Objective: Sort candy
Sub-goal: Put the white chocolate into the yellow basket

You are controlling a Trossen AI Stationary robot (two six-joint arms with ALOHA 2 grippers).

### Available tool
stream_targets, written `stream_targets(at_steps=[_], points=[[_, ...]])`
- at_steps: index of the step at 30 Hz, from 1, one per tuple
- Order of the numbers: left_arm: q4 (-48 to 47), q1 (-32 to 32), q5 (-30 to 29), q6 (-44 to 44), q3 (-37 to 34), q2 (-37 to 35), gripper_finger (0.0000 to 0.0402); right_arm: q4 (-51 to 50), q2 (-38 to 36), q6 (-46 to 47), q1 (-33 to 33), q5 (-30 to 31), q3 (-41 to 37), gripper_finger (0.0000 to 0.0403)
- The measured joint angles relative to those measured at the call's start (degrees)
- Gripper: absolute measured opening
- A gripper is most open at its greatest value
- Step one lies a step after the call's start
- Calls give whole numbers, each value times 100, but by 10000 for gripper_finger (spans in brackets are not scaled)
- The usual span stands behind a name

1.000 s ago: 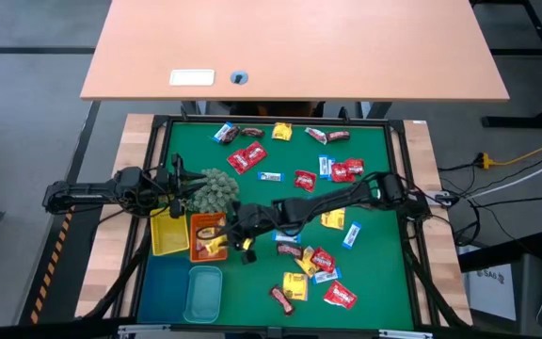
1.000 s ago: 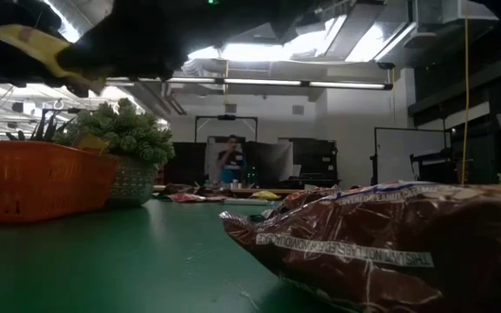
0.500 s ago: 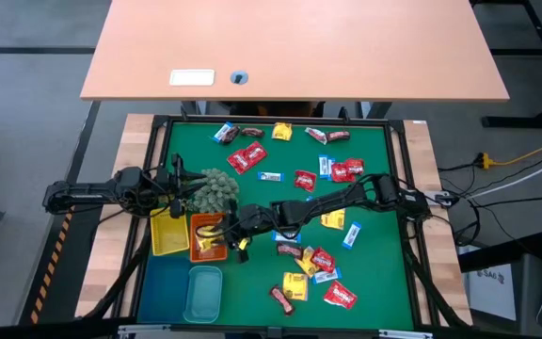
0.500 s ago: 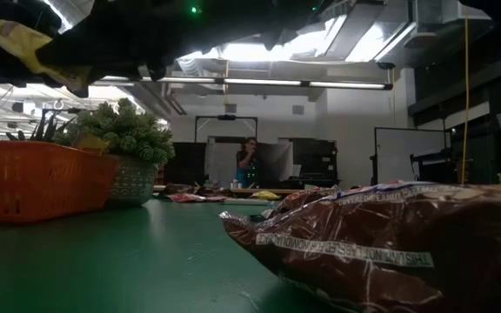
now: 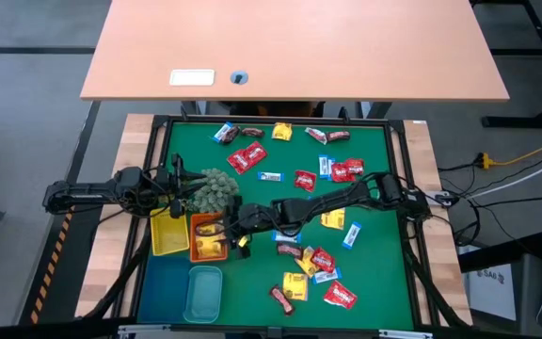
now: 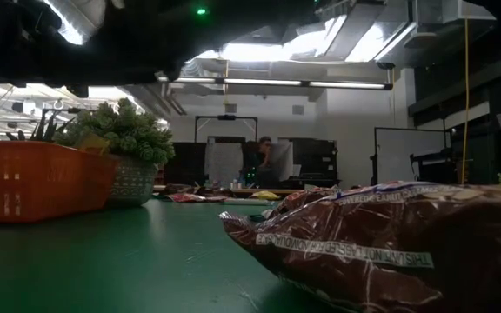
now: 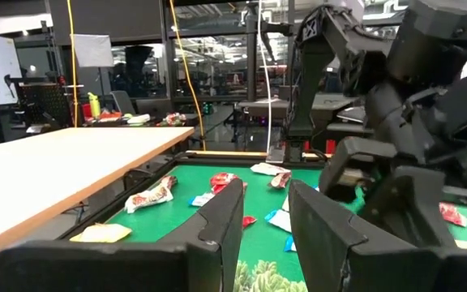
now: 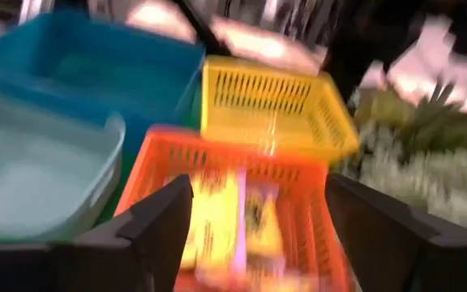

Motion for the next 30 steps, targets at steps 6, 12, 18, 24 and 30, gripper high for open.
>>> stream_targets(at_steps=[6,12,18,24,30], points=[[-61,0,5,-2,4,0,96,-2003,-567,0,2,-18,2,287],[-107,2,13,0,4,0,96,-4114,-965,0,0,32,2,287],[-131,0,18,-2,4,0,96,-6075,-962,-5,0,160,-1,287],[-144,0,18,-2,4,0,96,-6695,-939,-61,-23,457,-303,287],[-166,1,18,-2,4,0,96,-6798,-932,-481,-286,583,-849,287]])
